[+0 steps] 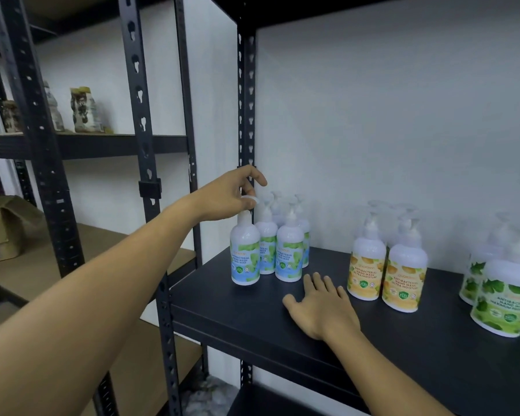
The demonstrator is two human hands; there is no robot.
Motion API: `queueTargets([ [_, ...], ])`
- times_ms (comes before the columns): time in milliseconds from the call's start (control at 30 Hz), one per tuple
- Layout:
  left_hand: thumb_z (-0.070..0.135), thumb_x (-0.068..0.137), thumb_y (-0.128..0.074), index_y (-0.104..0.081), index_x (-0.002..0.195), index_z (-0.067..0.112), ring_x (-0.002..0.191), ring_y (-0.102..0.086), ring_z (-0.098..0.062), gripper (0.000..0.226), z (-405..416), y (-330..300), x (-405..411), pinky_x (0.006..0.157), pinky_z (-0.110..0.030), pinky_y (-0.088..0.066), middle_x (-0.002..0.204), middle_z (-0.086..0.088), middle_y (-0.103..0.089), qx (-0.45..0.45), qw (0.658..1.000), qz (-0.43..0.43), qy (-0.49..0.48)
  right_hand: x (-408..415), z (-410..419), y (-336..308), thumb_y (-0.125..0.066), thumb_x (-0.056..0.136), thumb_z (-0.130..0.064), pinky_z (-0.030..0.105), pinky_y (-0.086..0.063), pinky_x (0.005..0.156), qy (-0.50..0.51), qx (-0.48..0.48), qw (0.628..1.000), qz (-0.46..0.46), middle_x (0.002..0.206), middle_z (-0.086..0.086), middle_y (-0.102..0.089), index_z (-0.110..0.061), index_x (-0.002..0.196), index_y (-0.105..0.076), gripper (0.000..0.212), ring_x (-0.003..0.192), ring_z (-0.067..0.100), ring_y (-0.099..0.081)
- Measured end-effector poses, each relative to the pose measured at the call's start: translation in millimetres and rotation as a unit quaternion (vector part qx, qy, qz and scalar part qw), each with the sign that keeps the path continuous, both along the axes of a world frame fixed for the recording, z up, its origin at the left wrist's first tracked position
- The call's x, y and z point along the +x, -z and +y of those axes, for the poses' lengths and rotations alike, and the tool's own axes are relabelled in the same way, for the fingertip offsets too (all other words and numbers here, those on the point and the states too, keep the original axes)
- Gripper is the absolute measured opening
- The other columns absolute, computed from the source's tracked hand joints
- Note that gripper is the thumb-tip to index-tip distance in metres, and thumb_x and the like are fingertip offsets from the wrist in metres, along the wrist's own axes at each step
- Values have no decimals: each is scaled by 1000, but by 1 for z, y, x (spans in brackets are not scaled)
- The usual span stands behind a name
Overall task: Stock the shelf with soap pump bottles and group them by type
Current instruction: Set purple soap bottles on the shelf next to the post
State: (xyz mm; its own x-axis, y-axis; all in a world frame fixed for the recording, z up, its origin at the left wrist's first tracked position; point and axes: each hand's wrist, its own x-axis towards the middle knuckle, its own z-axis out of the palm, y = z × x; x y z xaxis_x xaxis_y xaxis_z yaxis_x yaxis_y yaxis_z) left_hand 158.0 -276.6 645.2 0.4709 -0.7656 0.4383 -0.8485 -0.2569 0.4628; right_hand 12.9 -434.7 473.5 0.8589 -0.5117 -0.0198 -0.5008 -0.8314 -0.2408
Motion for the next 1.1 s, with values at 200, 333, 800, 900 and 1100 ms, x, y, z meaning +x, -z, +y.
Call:
queueTargets([
  [200,6,93,-60,-52,121,23,54,-52,3,34,-5,5,4,54,-10,-42,105,-14,-59,-4,1000,20,2,-1,1,-1,-18,96,-60,42,1,125,4,1,1000,-4,167,1,5,-17,160,-1,79,154,19,7],
  [333,7,93,-61,-52,119,26,55,-50,2,34,-9,7,5,55,-10,-42,105,-13,-59,-4,1000,30,7,-1,1,-1,-19,96,-60,42,1,125,5,4,1000,-10,167,0,4,-18,160,-2,79,154,19,7],
  [800,20,89,-68,-46,134,31,117,-48,-13,51,-11,112,-30,97,-27,-42,129,10,-47,-319,929,101,-157,-2,2,-2,-21,96,-60,41,-1,125,3,4,1000,-16,168,0,2,-19,160,-4,78,154,18,4],
  [900,23,79,-79,-36,138,31,113,-53,-12,73,-19,152,-36,89,-25,-46,131,2,-47,-305,917,192,-171,-3,2,-1,-21,96,-60,41,-2,125,3,2,1000,-21,168,0,1,-19,160,-6,78,154,18,3],
  [1100,25,74,-83,-19,133,39,105,-61,-15,88,-26,169,-29,82,-35,-54,131,2,-52,-215,947,161,-177,-3,2,-1,-23,96,-59,41,-2,125,5,3,1000,-26,168,-1,0,-20,160,-7,77,154,17,2],
])
